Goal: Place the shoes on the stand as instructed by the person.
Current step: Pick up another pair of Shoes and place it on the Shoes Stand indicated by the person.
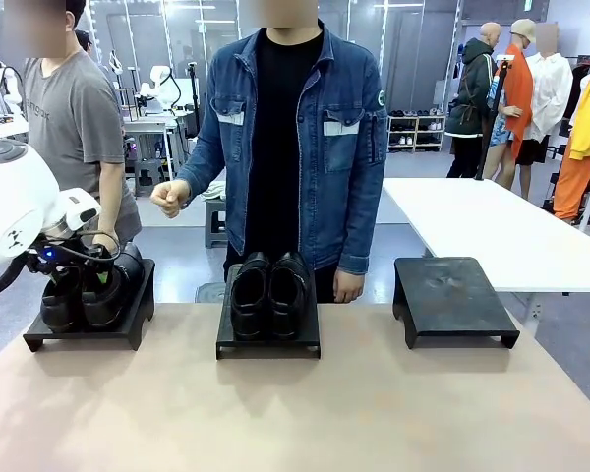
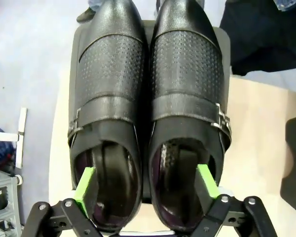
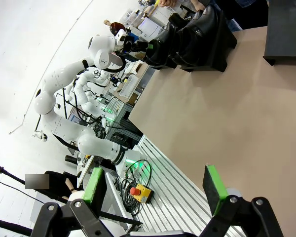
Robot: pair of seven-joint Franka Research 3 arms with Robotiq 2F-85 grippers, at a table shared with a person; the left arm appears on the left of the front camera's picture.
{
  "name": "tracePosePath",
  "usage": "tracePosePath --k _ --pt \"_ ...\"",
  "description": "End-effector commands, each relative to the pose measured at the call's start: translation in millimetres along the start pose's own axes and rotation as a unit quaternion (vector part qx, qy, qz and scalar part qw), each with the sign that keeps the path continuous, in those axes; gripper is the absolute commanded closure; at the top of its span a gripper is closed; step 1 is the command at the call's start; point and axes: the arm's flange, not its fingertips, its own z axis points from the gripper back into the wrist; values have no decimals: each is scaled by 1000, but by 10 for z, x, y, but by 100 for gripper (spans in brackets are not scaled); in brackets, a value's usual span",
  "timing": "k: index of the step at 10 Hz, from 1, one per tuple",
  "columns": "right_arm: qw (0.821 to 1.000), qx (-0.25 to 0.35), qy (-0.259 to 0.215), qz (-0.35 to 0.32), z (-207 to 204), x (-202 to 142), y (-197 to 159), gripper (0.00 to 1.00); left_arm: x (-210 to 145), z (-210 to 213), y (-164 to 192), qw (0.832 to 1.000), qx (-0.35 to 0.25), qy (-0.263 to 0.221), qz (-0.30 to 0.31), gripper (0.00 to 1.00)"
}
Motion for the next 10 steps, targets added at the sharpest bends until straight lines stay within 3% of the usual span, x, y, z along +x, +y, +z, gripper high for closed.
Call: tracePosePath --k 1,10 --pt "1000 5 -7 10 17 9 -1 0 52 -41 -4 1000 2 -1 -3 0" --pt "1000 5 -7 10 17 9 -1 0 52 -41 -4 1000 2 -1 -3 0"
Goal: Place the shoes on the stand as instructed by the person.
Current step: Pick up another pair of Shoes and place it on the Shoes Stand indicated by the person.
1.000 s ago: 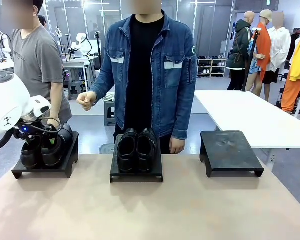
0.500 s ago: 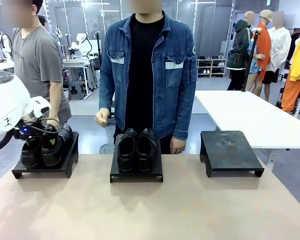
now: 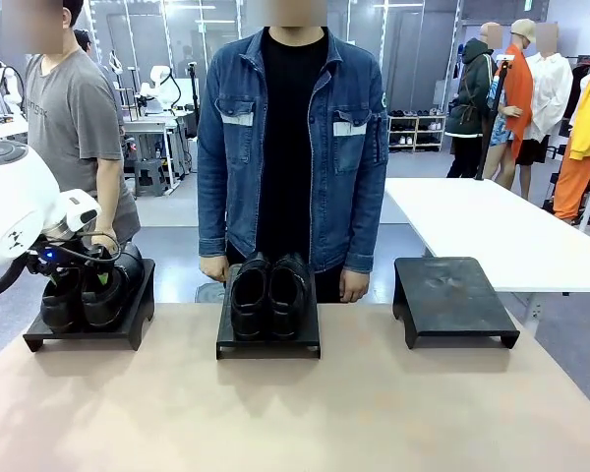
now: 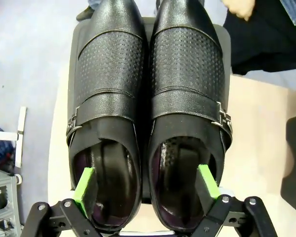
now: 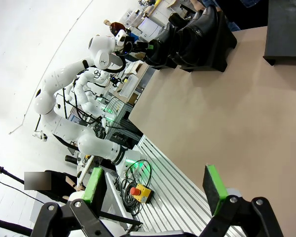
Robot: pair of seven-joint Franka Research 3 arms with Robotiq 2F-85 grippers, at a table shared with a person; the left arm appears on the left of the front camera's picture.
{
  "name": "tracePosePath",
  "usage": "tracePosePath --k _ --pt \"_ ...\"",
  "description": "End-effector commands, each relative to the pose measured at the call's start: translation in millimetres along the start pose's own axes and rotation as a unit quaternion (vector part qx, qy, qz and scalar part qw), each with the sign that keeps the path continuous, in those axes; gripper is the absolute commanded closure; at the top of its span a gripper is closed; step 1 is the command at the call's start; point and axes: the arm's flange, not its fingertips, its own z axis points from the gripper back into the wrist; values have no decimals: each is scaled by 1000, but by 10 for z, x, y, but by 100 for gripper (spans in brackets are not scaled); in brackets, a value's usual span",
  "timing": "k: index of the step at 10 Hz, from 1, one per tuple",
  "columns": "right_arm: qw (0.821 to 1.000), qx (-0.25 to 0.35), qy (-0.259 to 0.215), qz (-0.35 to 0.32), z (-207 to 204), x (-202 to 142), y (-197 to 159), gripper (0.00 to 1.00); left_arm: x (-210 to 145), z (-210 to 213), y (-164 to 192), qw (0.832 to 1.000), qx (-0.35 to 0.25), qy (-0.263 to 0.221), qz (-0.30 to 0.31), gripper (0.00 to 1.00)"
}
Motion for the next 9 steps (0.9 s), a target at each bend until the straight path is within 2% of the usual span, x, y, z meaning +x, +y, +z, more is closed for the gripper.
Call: tracePosePath --k 1,4,7,8,9 --pt "1000 5 -7 10 17 10 -1 0 47 -14 -1 1000 2 -3 -3 0" --pt "1000 5 -7 10 17 10 -1 0 0 0 0 1000 0 0 0 0" --pt "1000 5 -7 10 17 10 -1 0 -143 505 371 997 -59 44 -10 0" --pt "1000 5 -7 10 17 10 -1 0 -241 745 561 997 -61 36 -24 0" --pt "1000 5 -7 10 17 10 -1 0 -389 1007 753 995 -90 33 -27 0"
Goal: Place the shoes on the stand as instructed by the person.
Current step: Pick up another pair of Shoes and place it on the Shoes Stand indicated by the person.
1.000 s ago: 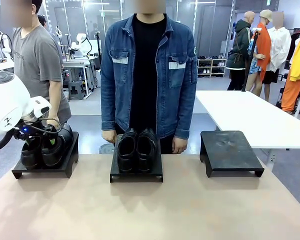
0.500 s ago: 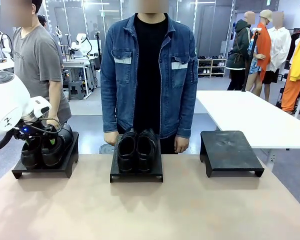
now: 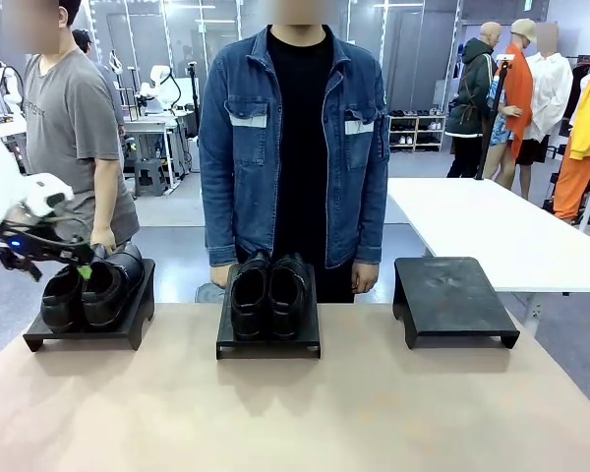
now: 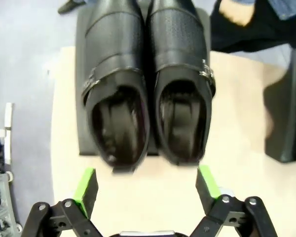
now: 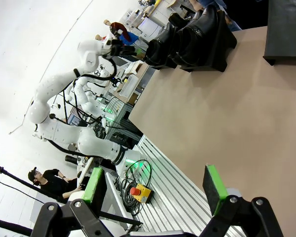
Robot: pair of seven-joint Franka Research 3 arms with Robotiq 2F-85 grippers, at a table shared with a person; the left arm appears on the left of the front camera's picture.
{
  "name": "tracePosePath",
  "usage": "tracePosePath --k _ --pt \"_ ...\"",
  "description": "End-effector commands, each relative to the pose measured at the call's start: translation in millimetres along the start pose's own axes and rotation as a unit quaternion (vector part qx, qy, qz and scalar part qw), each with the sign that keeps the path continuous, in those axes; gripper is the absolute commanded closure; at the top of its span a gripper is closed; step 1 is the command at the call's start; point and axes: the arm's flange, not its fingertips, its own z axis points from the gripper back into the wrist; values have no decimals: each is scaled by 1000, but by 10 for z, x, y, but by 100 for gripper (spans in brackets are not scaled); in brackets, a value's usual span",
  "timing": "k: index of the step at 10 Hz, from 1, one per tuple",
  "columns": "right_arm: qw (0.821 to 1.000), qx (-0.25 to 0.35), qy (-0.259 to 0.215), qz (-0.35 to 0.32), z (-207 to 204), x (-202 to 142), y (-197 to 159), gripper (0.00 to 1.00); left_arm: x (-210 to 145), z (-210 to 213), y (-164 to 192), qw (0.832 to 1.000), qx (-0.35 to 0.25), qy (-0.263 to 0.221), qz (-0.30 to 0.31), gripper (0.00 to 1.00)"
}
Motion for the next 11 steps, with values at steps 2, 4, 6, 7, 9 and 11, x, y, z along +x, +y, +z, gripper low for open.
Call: tracePosePath --k 2,4,6,7,9,11 --pt "1000 5 -8 10 19 10 2 0 -530 631 606 988 -151 24 -15 0" --pt "1000 5 -8 10 19 10 2 0 -862 701 1171 968 -248 32 -9 0" --pt "1000 5 -8 10 19 10 2 0 -1238 692 1824 934 -355 30 0 0" --pt "1000 5 -8 10 19 10 2 0 -1426 650 2103 904 -424 43 -20 0" --pt "1000 5 -8 10 19 10 2 0 -1732 448 2548 853 -516 56 -53 0" --pt "1000 5 -8 10 19 10 2 0 -1938 275 2808 817 -569 64 -62 0"
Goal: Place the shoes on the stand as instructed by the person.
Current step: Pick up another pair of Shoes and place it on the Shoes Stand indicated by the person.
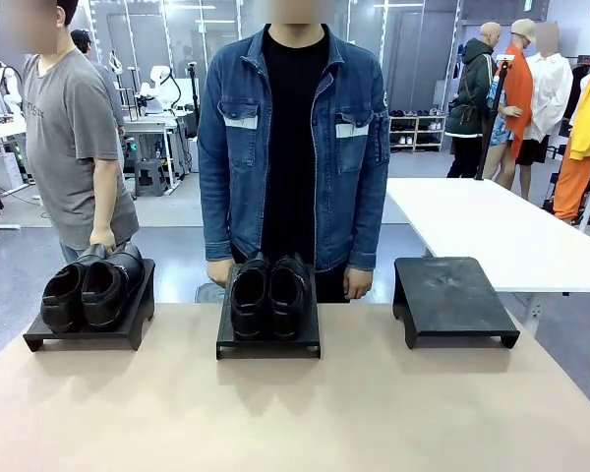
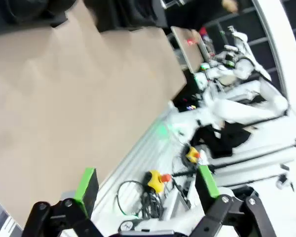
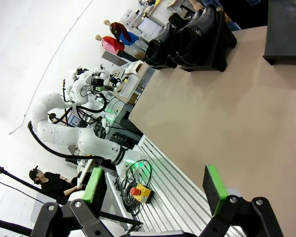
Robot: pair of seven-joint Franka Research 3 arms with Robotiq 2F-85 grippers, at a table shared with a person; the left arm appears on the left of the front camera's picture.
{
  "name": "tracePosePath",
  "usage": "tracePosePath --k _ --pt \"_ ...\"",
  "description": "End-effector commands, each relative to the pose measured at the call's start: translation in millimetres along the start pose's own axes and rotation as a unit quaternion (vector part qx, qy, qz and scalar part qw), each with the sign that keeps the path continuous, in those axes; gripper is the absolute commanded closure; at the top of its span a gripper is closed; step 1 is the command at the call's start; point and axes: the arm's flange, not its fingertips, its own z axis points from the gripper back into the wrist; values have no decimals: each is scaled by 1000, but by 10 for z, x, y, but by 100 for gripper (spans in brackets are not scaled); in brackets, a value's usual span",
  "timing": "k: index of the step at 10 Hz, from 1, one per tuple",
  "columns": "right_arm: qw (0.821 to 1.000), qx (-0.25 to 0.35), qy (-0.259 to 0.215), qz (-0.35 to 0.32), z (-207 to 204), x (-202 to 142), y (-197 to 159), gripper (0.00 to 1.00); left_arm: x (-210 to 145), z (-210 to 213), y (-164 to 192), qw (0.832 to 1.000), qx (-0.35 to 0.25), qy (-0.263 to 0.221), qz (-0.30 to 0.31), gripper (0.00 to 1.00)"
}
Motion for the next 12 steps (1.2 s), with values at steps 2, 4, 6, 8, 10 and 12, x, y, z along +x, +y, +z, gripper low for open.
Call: tracePosePath --k 2,4,6,8,10,12 --pt "1000 5 -7 11 17 11 7 0 38 407 505 997 -82 16 -8 0" --pt "1000 5 -7 11 17 11 7 0 89 424 607 993 -115 21 0 0" --pt "1000 5 -7 11 17 11 7 0 -112 154 451 997 -80 15 0 0" --pt "1000 5 -7 11 17 11 7 0 -112 154 451 997 -80 15 0 0" --pt "1000 5 -7 11 17 11 7 0 -112 154 451 997 -80 15 0 0" --pt "1000 5 -7 11 17 11 7 0 -112 154 451 997 -80 15 0 0"
